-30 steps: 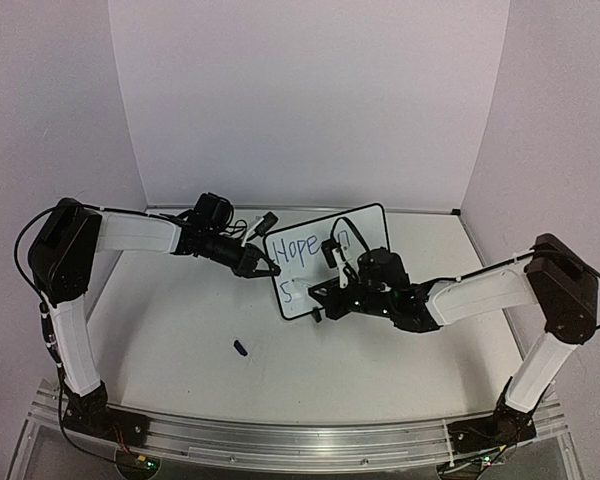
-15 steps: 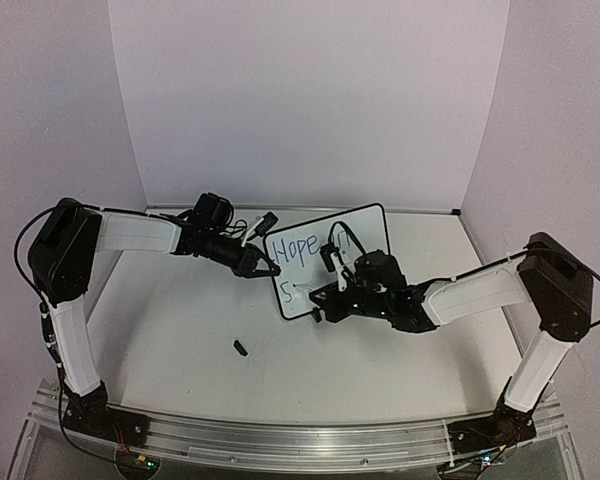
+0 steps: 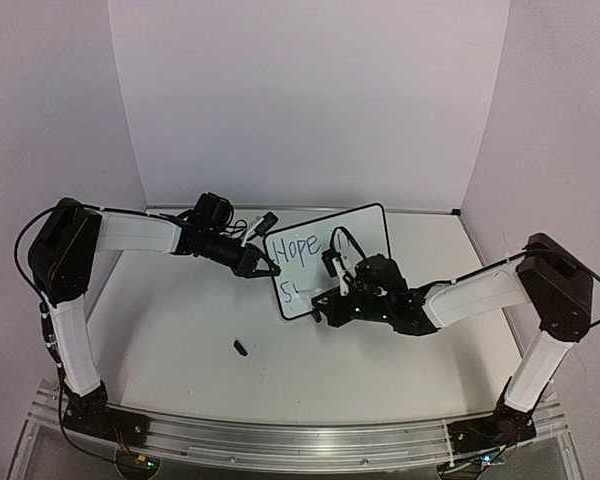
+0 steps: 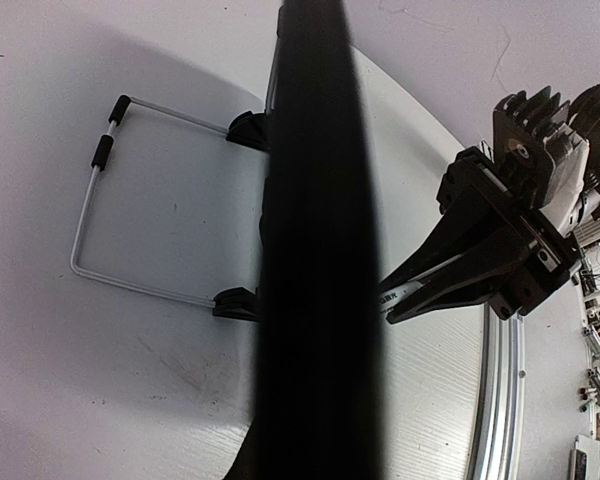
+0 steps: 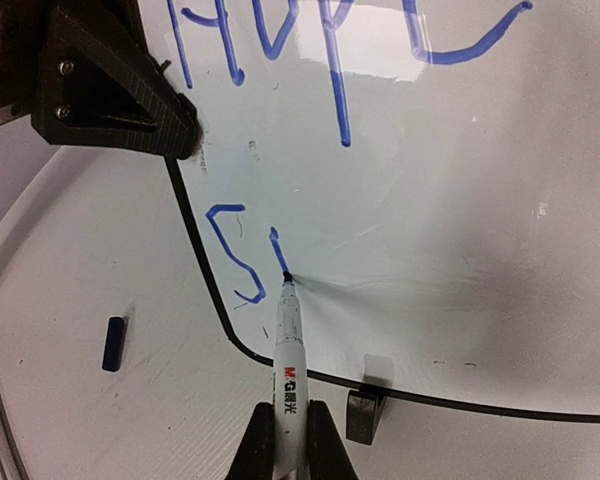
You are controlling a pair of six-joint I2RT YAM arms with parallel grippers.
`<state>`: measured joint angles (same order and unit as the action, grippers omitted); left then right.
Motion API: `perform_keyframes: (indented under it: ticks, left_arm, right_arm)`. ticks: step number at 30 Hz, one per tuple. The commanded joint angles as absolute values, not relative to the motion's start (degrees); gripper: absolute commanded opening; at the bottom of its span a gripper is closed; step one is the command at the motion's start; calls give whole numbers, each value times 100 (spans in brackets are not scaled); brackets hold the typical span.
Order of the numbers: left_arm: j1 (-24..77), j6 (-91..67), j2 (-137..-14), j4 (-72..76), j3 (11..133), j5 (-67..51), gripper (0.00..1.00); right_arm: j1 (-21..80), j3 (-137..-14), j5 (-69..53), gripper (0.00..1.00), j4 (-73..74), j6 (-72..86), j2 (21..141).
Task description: Write a sentence on the whiteboard
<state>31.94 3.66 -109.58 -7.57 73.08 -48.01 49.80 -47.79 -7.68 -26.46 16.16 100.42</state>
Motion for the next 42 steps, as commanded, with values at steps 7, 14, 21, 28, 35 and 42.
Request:
perform_keyframes:
  ticks: [7, 14, 21, 28, 35, 42]
  left_arm:
    - [3305, 444, -11013, -1028, 7459, -4863, 0]
    - [3307, 439, -11015, -1028, 7462, -4864, 0]
    - [3313, 439, -11016, -1037, 7462, -4860, 0]
    - [3330, 446, -11013, -1045, 7474, -4856, 0]
    - [3338, 459, -11021, -1062, 7475, -4846, 0]
    - [3340, 466, -11021, -1063, 7473, -4847, 0]
  right_arm:
    - [4967, -4632, -879, 0, -2656, 1698, 9834]
    - [4966, -4785, -910, 0, -2607, 1577, 9554]
    - [4973, -5169, -798, 0, -2435, 1422, 9798]
    - [4971, -5407, -728, 0, -2307, 1368, 10042]
    - [4971, -5317, -593, 0, -2277, 1410, 10040]
    - [4971, -5162, -164, 0, -2231, 1485, 9879]
